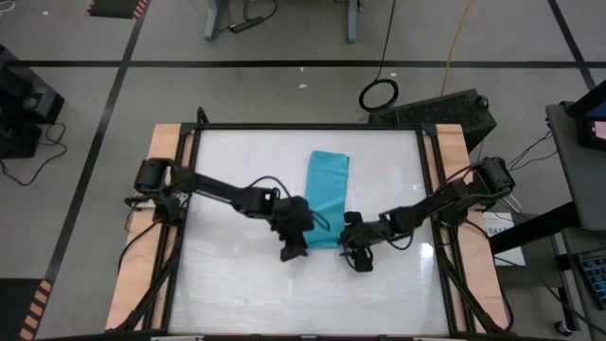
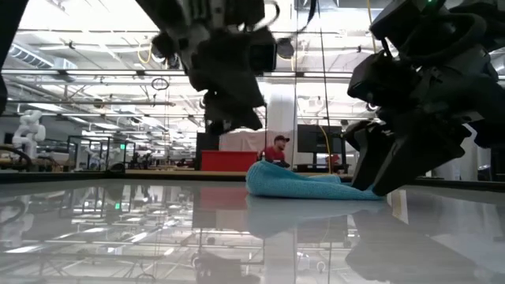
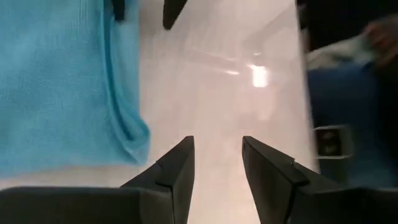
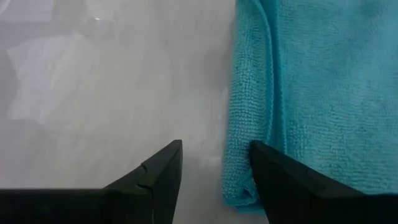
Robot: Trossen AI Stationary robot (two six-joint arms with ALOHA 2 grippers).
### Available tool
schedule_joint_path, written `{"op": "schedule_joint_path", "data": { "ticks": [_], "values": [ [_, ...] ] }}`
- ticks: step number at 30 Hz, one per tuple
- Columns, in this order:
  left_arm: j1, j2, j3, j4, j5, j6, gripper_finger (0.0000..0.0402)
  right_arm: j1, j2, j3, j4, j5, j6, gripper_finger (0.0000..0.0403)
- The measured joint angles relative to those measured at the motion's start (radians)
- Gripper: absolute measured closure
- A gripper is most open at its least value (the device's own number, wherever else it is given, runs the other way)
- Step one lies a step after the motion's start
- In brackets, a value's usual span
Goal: Roll towel
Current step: Roll the blue towel
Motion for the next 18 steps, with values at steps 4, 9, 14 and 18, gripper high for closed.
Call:
{"op": "schedule_joint_path", "data": {
  "ticks": [4,9,14,18],
  "values": [
    [-0.075,-0.010,0.000,-0.021,-0.138,0.177,0.0262,-0.018,0.000,0.000,-0.005,-0.035,0.021,0.0220],
    [-0.156,-0.002,0.000,0.015,-0.197,0.370,0.0262,-0.040,0.000,0.000,-0.006,-0.067,0.037,0.0220],
    [-0.165,0.049,0.000,0.078,-0.214,0.423,0.0268,-0.058,0.000,0.000,-0.006,-0.089,0.048,0.0220],
    [-0.139,0.088,0.000,0.095,-0.300,0.429,0.0270,-0.058,0.000,0.000,-0.006,-0.088,0.062,0.0220]
  ]
}}
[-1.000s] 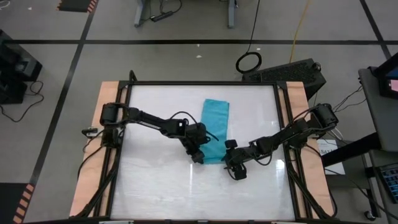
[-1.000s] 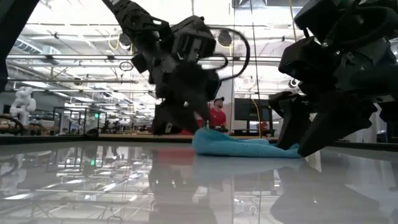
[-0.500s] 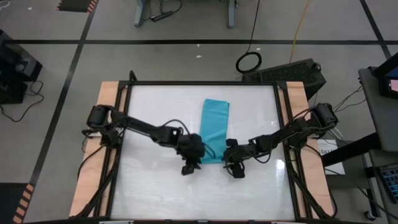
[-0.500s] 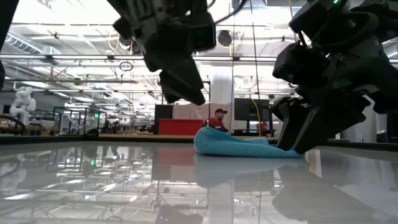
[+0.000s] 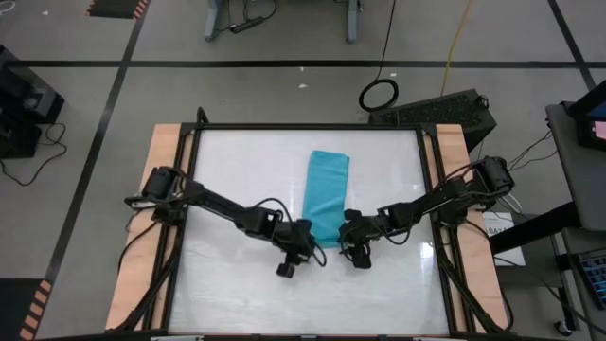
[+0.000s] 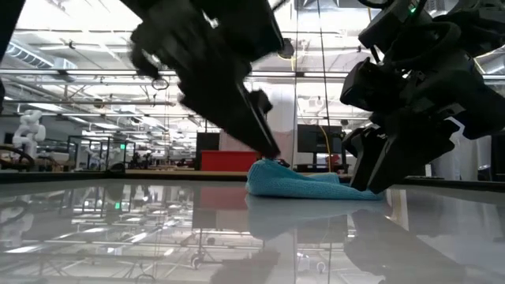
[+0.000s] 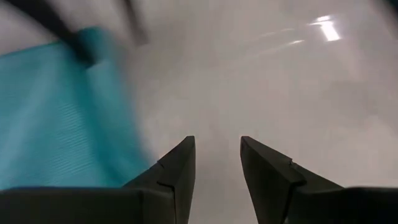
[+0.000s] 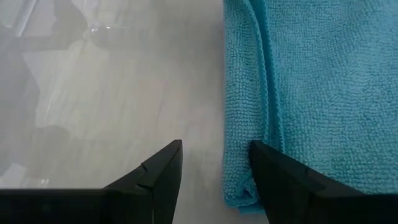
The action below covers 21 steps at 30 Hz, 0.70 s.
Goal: Roll towel
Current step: Roll the blue towel
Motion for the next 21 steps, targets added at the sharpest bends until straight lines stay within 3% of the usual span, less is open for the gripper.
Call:
{"op": "schedule_joint_path", "data": {
  "ticks": [3,6,13,21],
  "values": [
    [0.021,0.007,0.000,-0.019,-0.075,0.006,0.0270,0.000,0.000,0.000,0.000,-0.003,0.003,0.0220],
    [0.042,0.007,0.000,-0.031,-0.082,0.065,0.0270,0.000,0.000,0.000,0.000,-0.014,0.003,0.0220],
    [0.085,0.007,0.000,-0.082,0.007,0.132,0.0270,0.000,0.000,0.000,0.000,-0.015,0.003,0.0220],
    [0.117,0.020,0.000,-0.127,0.008,0.203,0.0270,-0.018,0.000,0.000,0.002,-0.025,0.003,0.0220]
  ]
}}
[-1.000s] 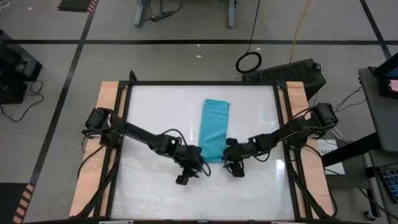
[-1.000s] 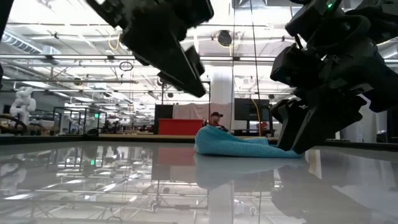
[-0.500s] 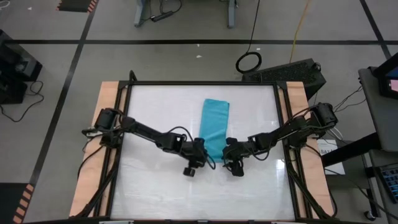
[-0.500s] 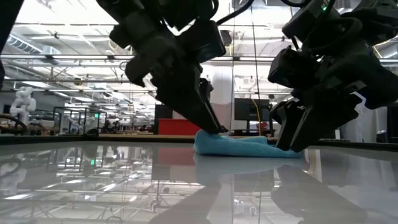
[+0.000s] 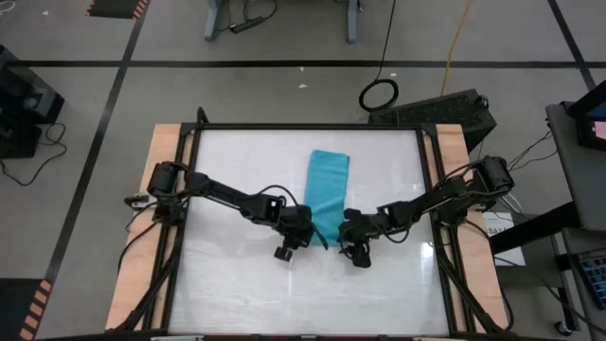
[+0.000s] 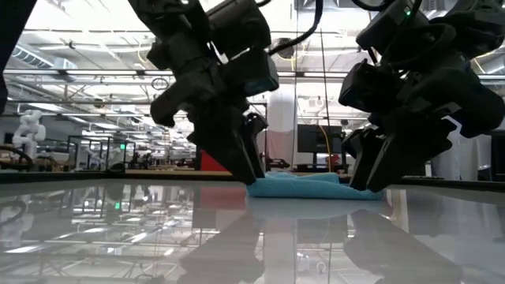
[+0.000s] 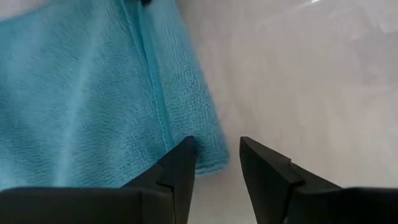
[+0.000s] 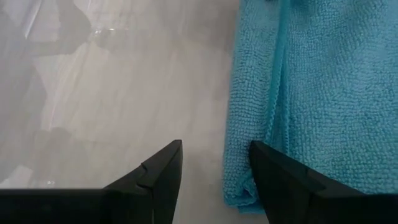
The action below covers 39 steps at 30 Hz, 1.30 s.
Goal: Roll towel
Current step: Roll the blue towel
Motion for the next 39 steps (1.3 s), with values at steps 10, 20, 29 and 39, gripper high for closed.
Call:
{"op": "schedule_joint_path", "data": {
  "ticks": [10,20,29,39],
  "values": [
    [0.003,0.055,0.003,0.026,-0.009,-0.015,0.0270,-0.019,0.000,0.000,0.017,-0.030,0.029,0.0220],
    [0.035,0.058,0.003,0.026,-0.009,-0.096,0.0389,-0.020,-0.026,0.000,-0.045,-0.121,0.038,0.0220],
    [0.037,0.060,0.002,0.022,0.018,-0.079,0.0396,-0.021,-0.195,-0.001,-0.308,-0.022,-0.024,0.0220],
    [0.047,0.061,0.000,0.034,0.088,-0.082,0.0398,0.038,-0.292,-0.001,-0.236,-0.021,-0.290,0.0220]
  ]
}}
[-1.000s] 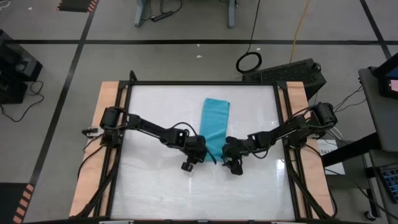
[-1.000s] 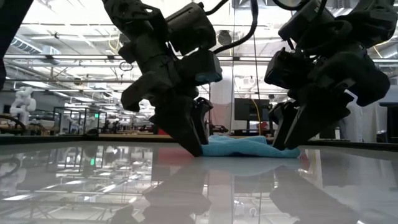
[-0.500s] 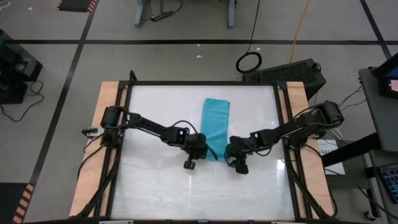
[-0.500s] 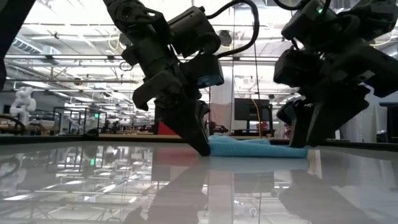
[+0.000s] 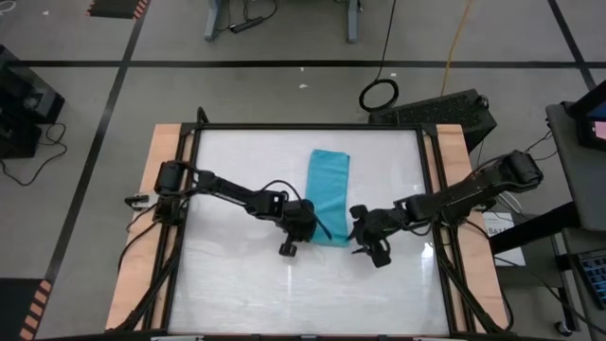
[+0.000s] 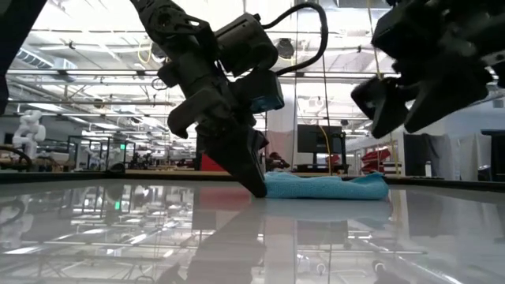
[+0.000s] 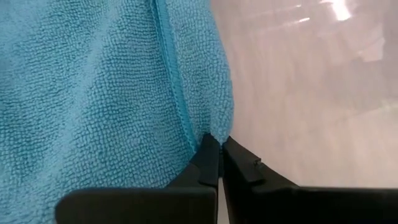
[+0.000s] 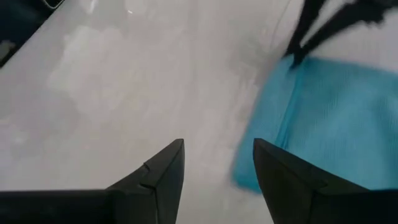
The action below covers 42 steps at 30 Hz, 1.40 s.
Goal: Roll towel
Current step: Roll the blue towel
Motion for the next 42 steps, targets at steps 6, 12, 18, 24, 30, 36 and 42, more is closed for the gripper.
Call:
{"op": "schedule_joint_path", "data": {
  "ticks": [6,12,18,24,30,36,42],
  "values": [
    [0.038,0.003,-0.002,0.014,0.107,-0.051,0.0398,0.009,0.096,0.000,0.053,0.004,-0.058,0.0220],
    [0.062,0.005,-0.003,0.028,0.205,-0.077,0.0399,0.011,0.186,0.000,0.077,0.119,-0.068,0.0220],
    [0.081,0.005,-0.003,0.037,0.298,-0.104,0.0399,0.011,0.200,0.000,0.086,0.130,-0.065,0.0220],
    [0.110,0.004,-0.003,0.052,0.381,-0.151,0.0399,0.009,0.198,0.000,0.095,0.157,-0.053,0.0220],
    [0.130,0.002,-0.002,0.052,0.397,-0.175,0.0399,0.026,0.170,0.001,0.194,0.098,-0.078,0.0220],
    [0.146,0.001,-0.002,0.054,0.426,-0.182,0.0399,0.030,0.181,0.001,0.171,0.074,-0.097,0.0220],
    [0.152,0.000,-0.001,0.055,0.442,-0.201,0.0399,0.028,0.206,0.001,0.157,0.077,-0.102,0.0220]
  ]
}}
